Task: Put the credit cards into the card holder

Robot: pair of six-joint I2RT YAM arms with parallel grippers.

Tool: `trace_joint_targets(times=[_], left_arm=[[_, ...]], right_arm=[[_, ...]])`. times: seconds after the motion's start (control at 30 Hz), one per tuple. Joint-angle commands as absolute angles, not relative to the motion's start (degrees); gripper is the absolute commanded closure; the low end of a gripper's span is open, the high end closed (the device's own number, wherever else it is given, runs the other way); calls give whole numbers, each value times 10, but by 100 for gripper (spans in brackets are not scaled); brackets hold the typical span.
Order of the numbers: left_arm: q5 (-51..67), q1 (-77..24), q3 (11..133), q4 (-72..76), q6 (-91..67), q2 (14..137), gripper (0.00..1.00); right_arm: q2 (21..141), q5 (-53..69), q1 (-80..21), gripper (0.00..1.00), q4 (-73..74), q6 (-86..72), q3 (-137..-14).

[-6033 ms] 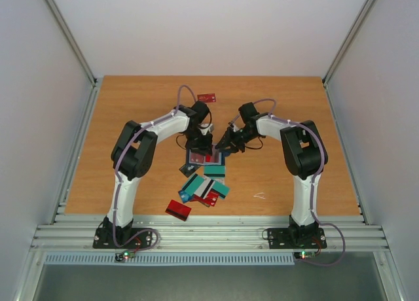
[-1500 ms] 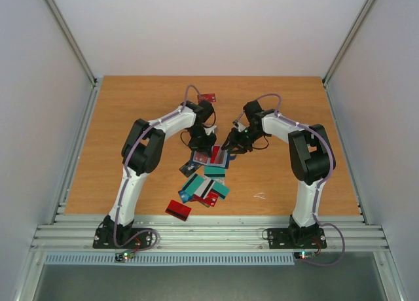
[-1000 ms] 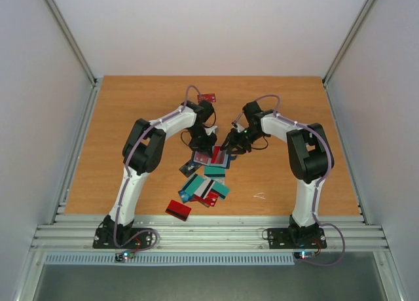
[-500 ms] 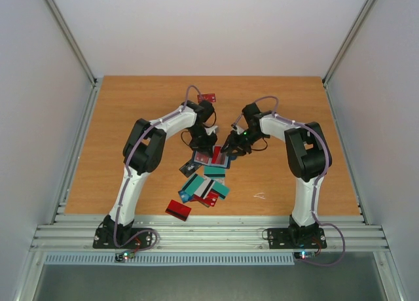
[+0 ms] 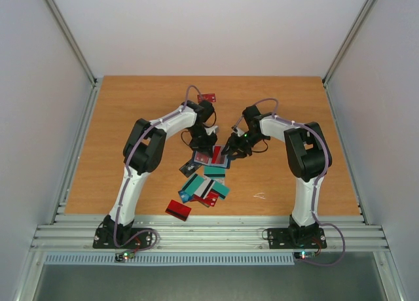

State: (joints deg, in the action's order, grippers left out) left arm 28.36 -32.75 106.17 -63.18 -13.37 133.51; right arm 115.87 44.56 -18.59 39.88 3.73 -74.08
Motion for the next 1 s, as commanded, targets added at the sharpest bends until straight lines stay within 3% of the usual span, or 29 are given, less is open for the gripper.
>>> trace_joint_targets(times=[0.0, 0.97], left_arm=[[261, -329, 1065, -621, -127, 1370, 100], [264, -330, 1073, -621, -134, 1371, 100]], right_arm=[[1152, 453, -183, 66, 394, 40, -755], [1128, 469, -184, 66, 404, 31, -760]])
